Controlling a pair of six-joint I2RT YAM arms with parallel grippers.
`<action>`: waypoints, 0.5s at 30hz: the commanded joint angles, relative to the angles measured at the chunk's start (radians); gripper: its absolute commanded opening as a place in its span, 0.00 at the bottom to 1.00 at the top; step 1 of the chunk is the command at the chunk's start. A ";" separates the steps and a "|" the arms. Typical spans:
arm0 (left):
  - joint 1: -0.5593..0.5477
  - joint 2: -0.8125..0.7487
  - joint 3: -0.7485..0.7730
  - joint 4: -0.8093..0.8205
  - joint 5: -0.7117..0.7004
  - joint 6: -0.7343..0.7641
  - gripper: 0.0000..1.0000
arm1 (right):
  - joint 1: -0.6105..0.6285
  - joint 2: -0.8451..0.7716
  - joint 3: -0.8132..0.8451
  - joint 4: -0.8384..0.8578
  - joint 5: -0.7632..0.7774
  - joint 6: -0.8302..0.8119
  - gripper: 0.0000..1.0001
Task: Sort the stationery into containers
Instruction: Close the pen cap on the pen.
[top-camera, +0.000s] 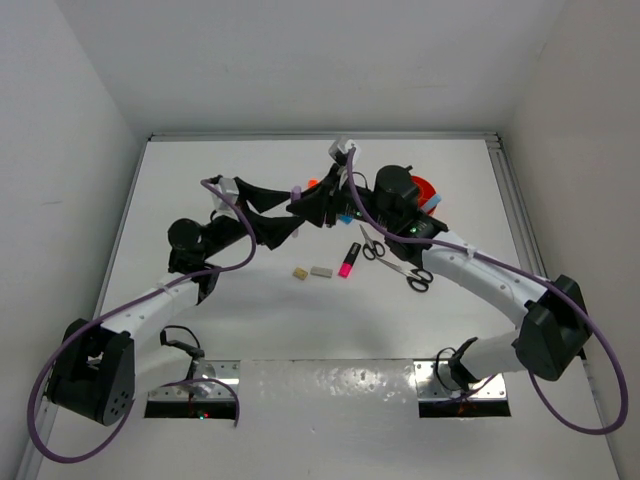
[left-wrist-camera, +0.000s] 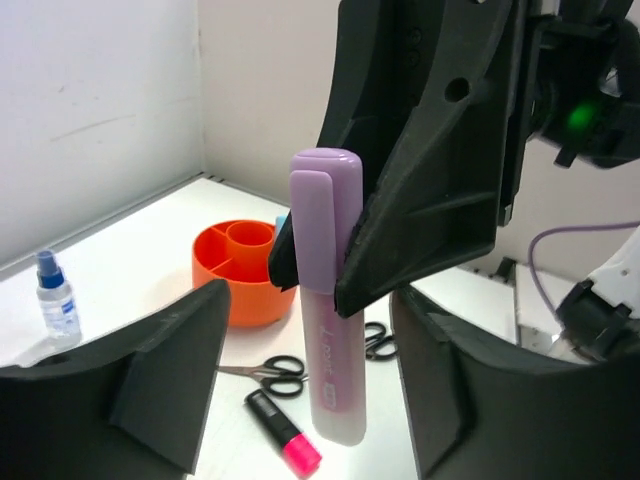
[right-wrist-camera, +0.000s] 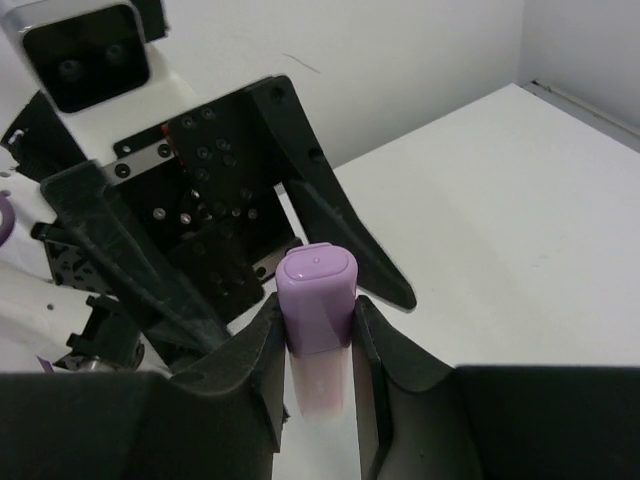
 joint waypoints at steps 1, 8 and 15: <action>-0.012 -0.015 0.019 0.005 -0.034 0.080 0.70 | -0.017 -0.031 -0.025 0.034 0.041 0.024 0.00; -0.011 -0.024 0.011 -0.058 0.041 0.156 1.00 | -0.056 -0.068 -0.063 0.041 0.151 0.030 0.00; 0.000 -0.039 -0.003 -0.104 0.052 0.226 1.00 | -0.128 -0.183 -0.135 -0.031 0.574 -0.071 0.00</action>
